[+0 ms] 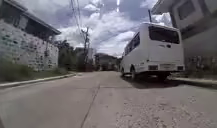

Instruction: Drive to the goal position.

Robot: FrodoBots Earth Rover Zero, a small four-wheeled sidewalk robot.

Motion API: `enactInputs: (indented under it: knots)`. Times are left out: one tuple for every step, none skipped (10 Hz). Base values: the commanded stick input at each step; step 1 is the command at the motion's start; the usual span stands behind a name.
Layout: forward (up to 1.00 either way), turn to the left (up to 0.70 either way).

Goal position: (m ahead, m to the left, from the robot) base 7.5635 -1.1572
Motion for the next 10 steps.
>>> enactInputs:
  knots:
    - [0.50, 0.00]
    - [0.50, 0.00]
    - [0.50, 0.00]
    - [0.50, 0.00]
    - [0.50, 0.00]
    - [0.50, 0.00]
    - [0.50, 0.00]
    - [0.50, 0.00]
    - [0.50, 0.00]
    - [0.50, 0.00]
